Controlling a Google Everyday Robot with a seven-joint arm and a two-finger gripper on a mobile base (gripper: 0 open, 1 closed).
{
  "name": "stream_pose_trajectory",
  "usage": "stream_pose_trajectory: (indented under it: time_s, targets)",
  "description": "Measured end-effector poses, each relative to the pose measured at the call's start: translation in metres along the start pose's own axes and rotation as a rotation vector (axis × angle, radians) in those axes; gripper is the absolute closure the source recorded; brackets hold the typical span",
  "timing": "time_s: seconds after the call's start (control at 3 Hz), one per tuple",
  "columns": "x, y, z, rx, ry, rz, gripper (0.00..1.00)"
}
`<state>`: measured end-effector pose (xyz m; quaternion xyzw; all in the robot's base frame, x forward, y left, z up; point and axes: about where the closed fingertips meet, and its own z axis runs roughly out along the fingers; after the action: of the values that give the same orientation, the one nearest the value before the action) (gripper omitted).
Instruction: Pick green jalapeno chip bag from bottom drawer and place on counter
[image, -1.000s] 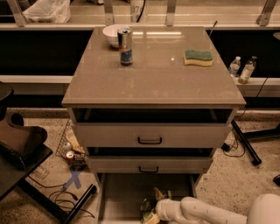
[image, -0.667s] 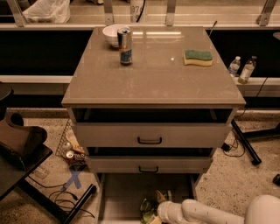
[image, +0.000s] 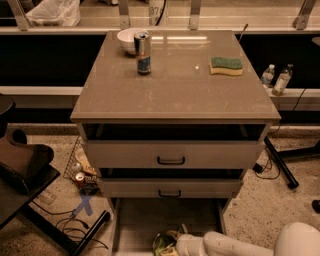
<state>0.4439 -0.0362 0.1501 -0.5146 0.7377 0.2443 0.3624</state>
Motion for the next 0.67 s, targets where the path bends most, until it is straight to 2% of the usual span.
stream_pose_trajectory:
  time_s: [0.33, 0.67]
  targets:
    - [-0.0008, 0.0018, 0.0017, -0.003, -0.002, 0.0, 0.72]
    - [-0.0013, 0.0028, 0.0027, -0.006, -0.003, 0.001, 0.95]
